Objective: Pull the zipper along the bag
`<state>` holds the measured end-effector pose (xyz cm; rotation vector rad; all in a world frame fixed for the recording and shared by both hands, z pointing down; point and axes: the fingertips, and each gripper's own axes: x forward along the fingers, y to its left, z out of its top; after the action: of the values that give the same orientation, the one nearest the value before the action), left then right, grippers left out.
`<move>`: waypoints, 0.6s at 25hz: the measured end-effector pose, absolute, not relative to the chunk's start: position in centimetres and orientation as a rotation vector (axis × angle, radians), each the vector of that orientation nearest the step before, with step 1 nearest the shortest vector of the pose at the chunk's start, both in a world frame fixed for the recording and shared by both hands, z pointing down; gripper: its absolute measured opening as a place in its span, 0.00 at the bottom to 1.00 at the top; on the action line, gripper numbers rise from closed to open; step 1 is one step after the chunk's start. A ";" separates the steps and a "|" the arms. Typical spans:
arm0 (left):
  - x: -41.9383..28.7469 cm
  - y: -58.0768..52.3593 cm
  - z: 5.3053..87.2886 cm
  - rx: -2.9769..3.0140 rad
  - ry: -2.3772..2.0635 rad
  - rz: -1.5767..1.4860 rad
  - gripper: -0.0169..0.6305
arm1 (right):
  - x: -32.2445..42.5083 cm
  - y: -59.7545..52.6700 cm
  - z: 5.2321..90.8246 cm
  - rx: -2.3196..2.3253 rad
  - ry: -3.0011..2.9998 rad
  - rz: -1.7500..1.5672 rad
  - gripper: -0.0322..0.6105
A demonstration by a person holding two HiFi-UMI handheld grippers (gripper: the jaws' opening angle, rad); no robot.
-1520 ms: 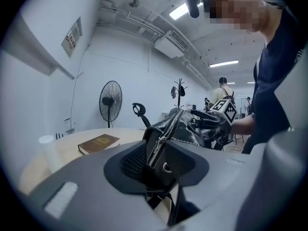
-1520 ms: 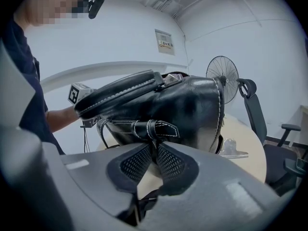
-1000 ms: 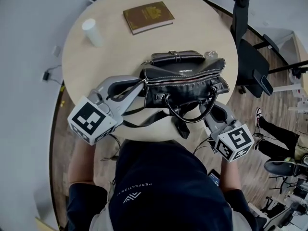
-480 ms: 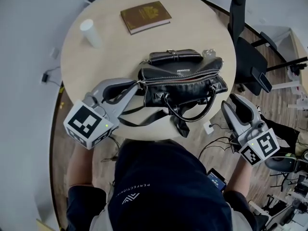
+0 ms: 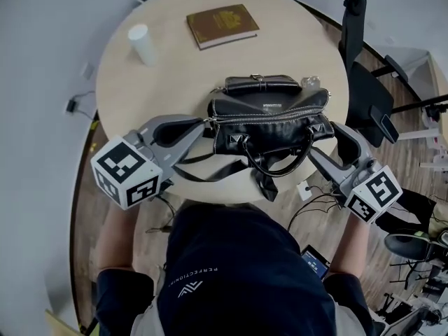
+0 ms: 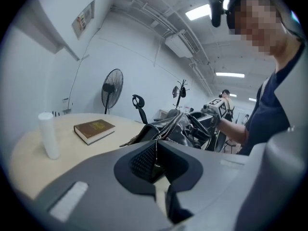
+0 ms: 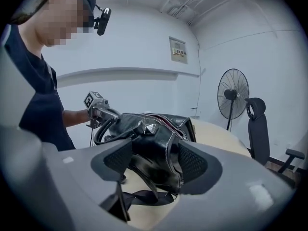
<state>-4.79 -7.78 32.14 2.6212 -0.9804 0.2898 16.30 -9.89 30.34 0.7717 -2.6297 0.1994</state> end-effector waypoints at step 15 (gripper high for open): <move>-4.5 -7.2 30.6 2.409 -0.848 0.093 0.07 | 15.6 -10.1 30.2 0.693 -2.613 0.123 0.49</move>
<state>-4.50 -7.20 30.63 2.4094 -0.8482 0.0935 15.62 -10.07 30.22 0.6927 -2.6127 0.1235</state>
